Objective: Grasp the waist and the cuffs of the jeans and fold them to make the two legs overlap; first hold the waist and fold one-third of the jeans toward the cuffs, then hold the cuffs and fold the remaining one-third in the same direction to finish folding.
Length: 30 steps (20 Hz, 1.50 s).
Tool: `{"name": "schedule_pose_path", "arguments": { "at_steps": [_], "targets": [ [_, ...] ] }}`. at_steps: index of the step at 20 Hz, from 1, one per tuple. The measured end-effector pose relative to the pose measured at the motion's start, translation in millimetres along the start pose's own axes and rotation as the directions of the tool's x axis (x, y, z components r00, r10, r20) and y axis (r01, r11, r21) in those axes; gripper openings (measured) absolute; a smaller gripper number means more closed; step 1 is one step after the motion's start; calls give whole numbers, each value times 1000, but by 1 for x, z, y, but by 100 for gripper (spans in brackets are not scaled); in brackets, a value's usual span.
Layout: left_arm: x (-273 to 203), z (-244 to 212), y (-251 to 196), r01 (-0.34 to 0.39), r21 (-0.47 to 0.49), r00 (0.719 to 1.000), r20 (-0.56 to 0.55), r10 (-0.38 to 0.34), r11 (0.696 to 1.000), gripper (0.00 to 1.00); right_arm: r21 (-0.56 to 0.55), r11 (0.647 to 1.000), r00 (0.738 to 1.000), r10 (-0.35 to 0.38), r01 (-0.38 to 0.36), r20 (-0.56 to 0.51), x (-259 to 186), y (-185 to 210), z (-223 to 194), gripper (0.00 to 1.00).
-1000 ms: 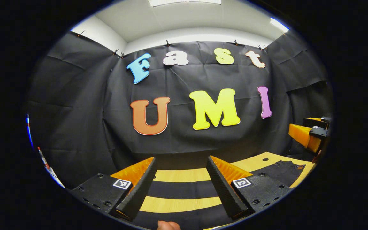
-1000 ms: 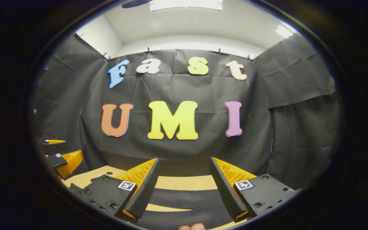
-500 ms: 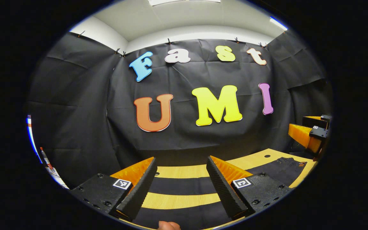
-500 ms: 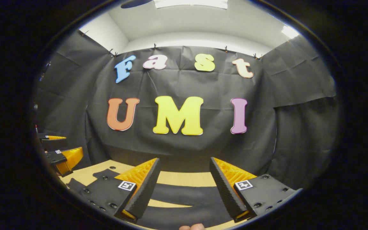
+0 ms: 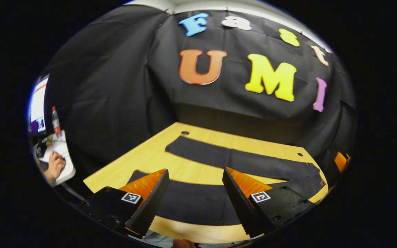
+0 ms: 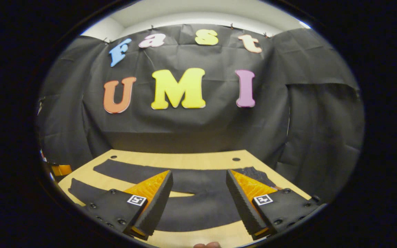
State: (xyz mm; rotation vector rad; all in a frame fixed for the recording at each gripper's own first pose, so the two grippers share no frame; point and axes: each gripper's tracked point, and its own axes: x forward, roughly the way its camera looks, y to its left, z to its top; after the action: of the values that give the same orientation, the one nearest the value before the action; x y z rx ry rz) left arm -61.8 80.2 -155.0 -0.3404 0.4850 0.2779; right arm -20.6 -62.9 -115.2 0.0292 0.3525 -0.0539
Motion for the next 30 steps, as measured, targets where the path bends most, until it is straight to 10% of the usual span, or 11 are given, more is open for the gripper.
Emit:
{"name": "schedule_pose_path", "arguments": {
  "at_steps": [4,11,12,13,24,30],
  "targets": [
    [10,-58,41,-134,-281,967,-248,63,950,99,152,981,981,-97,123,-169,21,-62,-42,94],
    [26,-105,81,-342,-573,886,-461,51,745,100,224,934,933,-210,280,-292,41,-117,-77,98],
    [28,-110,85,-363,-593,879,-473,54,718,87,219,932,928,-216,288,-302,42,-122,-81,98],
    [31,-114,91,-379,-594,874,-481,64,709,99,218,929,924,-224,299,-311,40,-128,-84,98],
    [74,-94,98,-294,-690,918,-398,-7,661,95,348,861,887,-219,372,-406,82,-178,-111,99],
    [91,-100,103,-229,-808,934,-339,-110,543,33,512,658,779,-189,552,-598,106,-218,-159,90]
  ]
}}
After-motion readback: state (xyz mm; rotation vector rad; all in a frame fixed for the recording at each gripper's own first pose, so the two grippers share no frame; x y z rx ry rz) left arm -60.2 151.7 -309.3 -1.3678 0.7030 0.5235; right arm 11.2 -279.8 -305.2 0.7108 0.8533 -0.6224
